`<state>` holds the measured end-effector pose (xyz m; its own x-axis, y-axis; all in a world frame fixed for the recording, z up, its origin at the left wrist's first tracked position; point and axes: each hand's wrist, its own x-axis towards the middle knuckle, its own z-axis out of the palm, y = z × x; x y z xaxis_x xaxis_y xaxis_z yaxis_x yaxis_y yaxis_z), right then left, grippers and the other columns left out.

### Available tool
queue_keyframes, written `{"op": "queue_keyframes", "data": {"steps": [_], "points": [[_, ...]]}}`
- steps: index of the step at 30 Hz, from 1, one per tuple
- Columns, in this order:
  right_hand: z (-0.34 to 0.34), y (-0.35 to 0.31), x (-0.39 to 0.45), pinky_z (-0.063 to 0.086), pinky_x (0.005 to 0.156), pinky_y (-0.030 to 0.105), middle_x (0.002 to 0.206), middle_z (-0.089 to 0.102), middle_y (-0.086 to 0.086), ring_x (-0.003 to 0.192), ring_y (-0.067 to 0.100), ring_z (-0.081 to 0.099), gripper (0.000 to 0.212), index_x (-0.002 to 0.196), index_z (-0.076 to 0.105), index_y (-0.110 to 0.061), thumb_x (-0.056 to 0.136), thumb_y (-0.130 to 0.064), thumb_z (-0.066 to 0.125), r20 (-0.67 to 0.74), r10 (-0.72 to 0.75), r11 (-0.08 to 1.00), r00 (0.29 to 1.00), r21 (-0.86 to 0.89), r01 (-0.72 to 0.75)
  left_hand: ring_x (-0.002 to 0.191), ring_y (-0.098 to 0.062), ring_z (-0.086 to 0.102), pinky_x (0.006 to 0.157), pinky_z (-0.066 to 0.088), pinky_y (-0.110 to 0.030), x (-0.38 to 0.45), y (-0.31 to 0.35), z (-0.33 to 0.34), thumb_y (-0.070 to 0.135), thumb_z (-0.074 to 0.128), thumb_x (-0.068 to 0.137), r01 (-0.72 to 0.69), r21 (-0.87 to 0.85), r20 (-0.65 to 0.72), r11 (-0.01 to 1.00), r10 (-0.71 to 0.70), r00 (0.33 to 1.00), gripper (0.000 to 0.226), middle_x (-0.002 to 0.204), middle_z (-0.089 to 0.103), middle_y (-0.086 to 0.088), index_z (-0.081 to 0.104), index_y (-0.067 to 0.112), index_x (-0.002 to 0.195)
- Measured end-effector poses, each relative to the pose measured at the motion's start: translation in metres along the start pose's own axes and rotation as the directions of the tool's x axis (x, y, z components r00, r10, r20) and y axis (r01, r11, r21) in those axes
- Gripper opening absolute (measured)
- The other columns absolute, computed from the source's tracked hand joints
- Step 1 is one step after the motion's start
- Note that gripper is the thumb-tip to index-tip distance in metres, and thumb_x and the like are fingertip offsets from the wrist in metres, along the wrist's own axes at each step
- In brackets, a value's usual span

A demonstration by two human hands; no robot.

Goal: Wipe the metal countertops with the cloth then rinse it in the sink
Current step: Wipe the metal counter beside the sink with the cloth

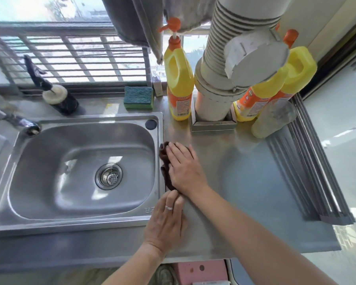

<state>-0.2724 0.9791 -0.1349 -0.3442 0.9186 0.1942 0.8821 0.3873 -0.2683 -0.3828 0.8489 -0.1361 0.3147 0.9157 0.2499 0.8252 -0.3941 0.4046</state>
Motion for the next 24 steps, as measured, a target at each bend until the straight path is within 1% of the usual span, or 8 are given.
{"op": "queue_keyframes", "data": {"steps": [4, 7, 9, 13, 16, 18, 21, 24], "points": [[-0.004, -0.003, 0.058, 0.032, 0.118, 0.052, 0.154, 0.051, 0.003, 0.14, 0.026, 0.046, 0.068, 0.148, 0.052, -0.011, 0.088, -0.034, 0.028, 0.1, 0.193, 0.981, 0.976, 0.016, -0.195, 0.108, -0.039, 0.058, 0.097, 0.05, -0.046, -0.001, 0.0, 0.0, 0.013, 0.053, 0.085, -0.001, 0.025, 0.034, 1.0, 0.001, 0.999, 0.025, 0.115, 0.055, -0.015, 0.049, 0.009, 0.11], [-0.01, 0.001, 0.074, 0.025, 0.122, 0.049, 0.159, 0.044, 0.0, 0.145, 0.024, 0.038, 0.079, 0.152, 0.045, -0.015, 0.083, -0.038, 0.015, 0.164, 0.219, 0.974, 0.962, 0.026, -0.226, 0.106, -0.039, 0.058, 0.095, 0.05, -0.046, 0.0, 0.0, -0.001, 0.011, 0.053, 0.086, -0.001, 0.028, 0.04, 1.0, 0.0, 0.999, 0.024, 0.113, 0.055, -0.016, 0.049, 0.008, 0.109], [-0.014, -0.001, 0.072, 0.023, 0.122, 0.049, 0.157, 0.046, 0.001, 0.145, 0.025, 0.038, 0.08, 0.15, 0.048, -0.014, 0.081, -0.037, 0.017, 0.151, 0.217, 0.972, 0.964, 0.053, -0.227, 0.106, -0.039, 0.058, 0.095, 0.05, -0.047, 0.0, 0.001, -0.002, 0.011, 0.053, 0.085, -0.012, 0.029, 0.033, 1.0, 0.011, 0.999, 0.024, 0.114, 0.054, -0.016, 0.048, 0.008, 0.109], [-0.02, -0.006, 0.016, 0.032, 0.118, 0.052, 0.144, 0.06, 0.001, 0.134, 0.027, 0.051, 0.064, 0.136, 0.063, -0.011, 0.079, -0.025, 0.037, 0.085, 0.104, 0.984, 0.991, 0.138, -0.115, 0.112, -0.035, 0.052, 0.099, 0.045, -0.044, -0.001, 0.004, -0.006, 0.013, 0.055, 0.081, -0.026, 0.045, -0.052, 0.999, 0.028, 0.998, 0.031, 0.119, 0.047, -0.012, 0.048, 0.009, 0.111], [-0.028, -0.004, -0.041, 0.03, 0.12, 0.049, 0.149, 0.055, -0.002, 0.138, 0.023, 0.047, 0.061, 0.14, 0.06, -0.013, 0.08, -0.019, 0.049, 0.076, -0.061, 0.986, 0.995, 0.157, 0.048, 0.116, -0.031, 0.048, 0.104, 0.04, -0.043, 0.0, 0.006, -0.006, 0.014, 0.057, 0.078, 0.009, 0.065, -0.138, 0.998, 0.0, 0.99, 0.038, 0.121, 0.045, -0.009, 0.048, 0.011, 0.115], [-0.026, -0.002, -0.053, 0.03, 0.12, 0.048, 0.152, 0.052, -0.002, 0.14, 0.024, 0.047, 0.062, 0.143, 0.057, -0.014, 0.082, -0.021, 0.05, 0.085, -0.109, 0.989, 0.99, 0.105, 0.1, 0.117, -0.031, 0.048, 0.106, 0.039, -0.043, -0.001, 0.005, -0.003, 0.013, 0.06, 0.076, 0.013, 0.072, -0.146, 0.997, -0.002, 0.989, 0.044, 0.122, 0.045, -0.008, 0.047, 0.01, 0.118], [-0.014, -0.009, -0.025, 0.033, 0.117, 0.049, 0.153, 0.051, 0.0, 0.138, 0.024, 0.048, 0.067, 0.144, 0.055, -0.012, 0.079, -0.025, 0.046, 0.102, -0.004, 1.0, 0.995, 0.001, 0.004, 0.116, -0.033, 0.047, 0.106, 0.038, -0.044, -0.002, 0.001, 0.002, 0.01, 0.071, 0.07, 0.027, 0.102, -0.111, 0.994, -0.016, 0.994, 0.051, 0.124, 0.045, -0.012, 0.048, 0.01, 0.115], [-0.007, -0.014, 0.028, 0.034, 0.116, 0.051, 0.151, 0.052, 0.003, 0.137, 0.026, 0.048, 0.069, 0.144, 0.055, -0.01, 0.079, -0.029, 0.038, 0.1, 0.155, 0.988, 0.983, 0.009, -0.156, 0.115, -0.034, 0.047, 0.105, 0.037, -0.045, -0.004, 0.0, 0.003, 0.016, 0.061, 0.077, 0.003, 0.14, -0.079, 0.99, 0.009, 0.997, 0.043, 0.124, 0.044, -0.012, 0.047, 0.009, 0.116]]}}
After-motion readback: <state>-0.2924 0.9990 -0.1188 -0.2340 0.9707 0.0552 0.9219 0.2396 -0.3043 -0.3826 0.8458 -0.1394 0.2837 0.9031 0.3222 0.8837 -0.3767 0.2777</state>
